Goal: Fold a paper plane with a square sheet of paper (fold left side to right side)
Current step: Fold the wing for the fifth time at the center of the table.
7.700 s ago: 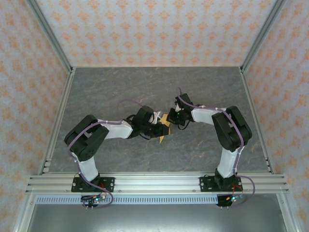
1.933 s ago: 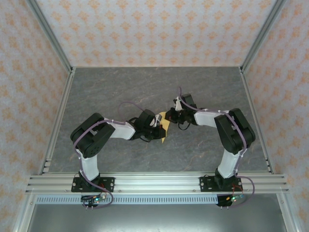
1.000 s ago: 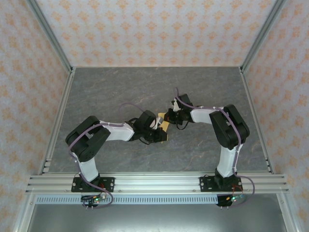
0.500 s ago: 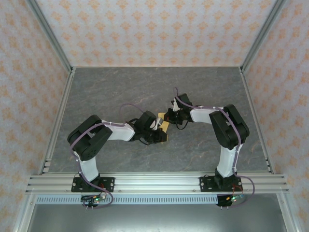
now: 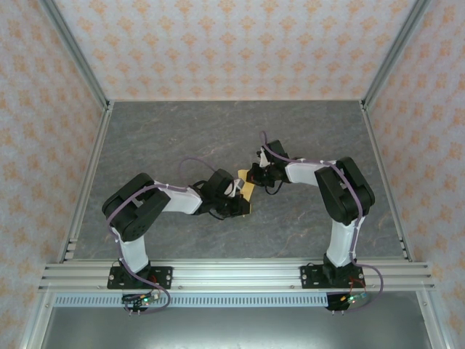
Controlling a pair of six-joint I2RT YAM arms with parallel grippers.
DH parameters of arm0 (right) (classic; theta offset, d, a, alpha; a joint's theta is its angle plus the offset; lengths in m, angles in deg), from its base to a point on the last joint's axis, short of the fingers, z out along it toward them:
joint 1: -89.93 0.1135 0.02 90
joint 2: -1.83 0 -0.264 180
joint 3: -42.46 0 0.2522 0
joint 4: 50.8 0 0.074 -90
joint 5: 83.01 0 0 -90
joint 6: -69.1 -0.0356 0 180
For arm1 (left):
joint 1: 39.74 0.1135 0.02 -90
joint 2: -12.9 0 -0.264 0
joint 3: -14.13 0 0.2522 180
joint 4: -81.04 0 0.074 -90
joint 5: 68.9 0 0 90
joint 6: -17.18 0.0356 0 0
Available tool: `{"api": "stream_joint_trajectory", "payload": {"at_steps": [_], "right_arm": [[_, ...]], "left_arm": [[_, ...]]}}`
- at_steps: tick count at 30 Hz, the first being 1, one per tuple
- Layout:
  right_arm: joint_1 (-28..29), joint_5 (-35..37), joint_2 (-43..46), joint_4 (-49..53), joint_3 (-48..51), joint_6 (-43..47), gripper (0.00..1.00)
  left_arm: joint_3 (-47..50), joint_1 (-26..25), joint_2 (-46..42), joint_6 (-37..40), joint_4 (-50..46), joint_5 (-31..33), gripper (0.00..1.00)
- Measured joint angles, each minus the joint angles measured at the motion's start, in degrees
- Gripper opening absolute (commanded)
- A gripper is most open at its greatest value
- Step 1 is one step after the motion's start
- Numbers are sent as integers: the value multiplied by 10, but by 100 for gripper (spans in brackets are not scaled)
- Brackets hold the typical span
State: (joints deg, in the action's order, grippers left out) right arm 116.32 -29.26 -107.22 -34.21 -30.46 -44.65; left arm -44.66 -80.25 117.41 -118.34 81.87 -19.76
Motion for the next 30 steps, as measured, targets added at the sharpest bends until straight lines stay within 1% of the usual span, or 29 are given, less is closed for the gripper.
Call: {"api": "stream_joint_trajectory", "payload": {"at_steps": [7, 19, 25, 30], "right_arm": [[0, 1, -3, 11, -7, 1, 0], [0, 1, -4, 19, -12, 5, 0], [0, 1, -4, 19, -12, 5, 0], [0, 1, -4, 19, -12, 5, 0]], "left_arm": [[12, -2, -3, -10, 23, 4, 12], [63, -30, -45, -29, 36, 23, 12], [47, -30, -77, -24, -28, 23, 15], [-12, 0, -80, -5, -62, 22, 16]]}}
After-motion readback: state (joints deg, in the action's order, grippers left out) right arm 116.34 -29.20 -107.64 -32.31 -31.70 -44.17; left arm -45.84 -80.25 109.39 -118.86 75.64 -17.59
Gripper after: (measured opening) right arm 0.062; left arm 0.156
